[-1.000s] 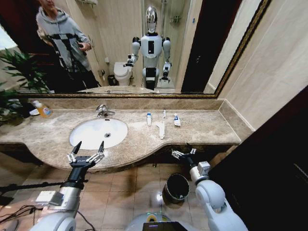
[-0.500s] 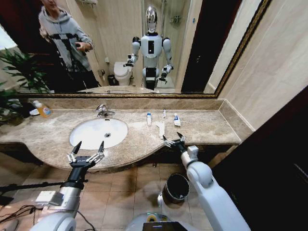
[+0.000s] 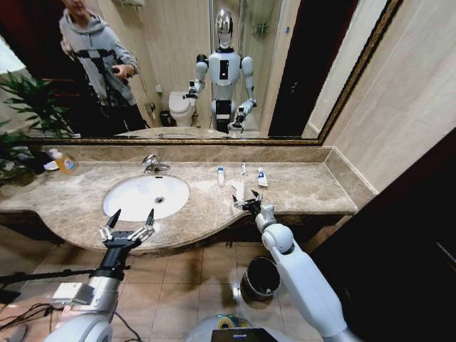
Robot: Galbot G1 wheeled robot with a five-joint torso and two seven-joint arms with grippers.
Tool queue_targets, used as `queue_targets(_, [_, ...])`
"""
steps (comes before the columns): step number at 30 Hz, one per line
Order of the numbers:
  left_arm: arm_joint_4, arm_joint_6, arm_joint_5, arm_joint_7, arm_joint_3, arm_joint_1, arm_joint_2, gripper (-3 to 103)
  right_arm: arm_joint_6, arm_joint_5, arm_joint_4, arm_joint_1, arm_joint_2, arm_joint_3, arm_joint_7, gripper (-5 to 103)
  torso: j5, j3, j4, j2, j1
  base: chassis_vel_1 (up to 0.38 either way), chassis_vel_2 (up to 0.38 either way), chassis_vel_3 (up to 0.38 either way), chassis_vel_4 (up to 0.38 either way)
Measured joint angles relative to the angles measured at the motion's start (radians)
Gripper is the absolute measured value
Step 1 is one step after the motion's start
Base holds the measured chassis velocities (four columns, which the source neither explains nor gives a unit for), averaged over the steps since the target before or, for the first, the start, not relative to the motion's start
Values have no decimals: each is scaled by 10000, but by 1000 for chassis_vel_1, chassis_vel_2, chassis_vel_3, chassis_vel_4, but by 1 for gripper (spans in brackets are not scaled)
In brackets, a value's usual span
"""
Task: Pick up the trash from the sink and place it in the trash bin.
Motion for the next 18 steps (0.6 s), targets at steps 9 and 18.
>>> queue_targets(9, [0, 0, 0, 0, 0, 0, 0, 100, 99, -88, -121, -120, 69, 46, -42, 77, 0, 0, 0, 0, 0, 0, 0, 0, 0])
queue_targets(18, [0, 0, 0, 0, 0, 0, 0, 100, 95, -88, -131, -157, 107, 85, -37, 50, 0, -1, 0, 0, 0, 0, 0, 0, 0])
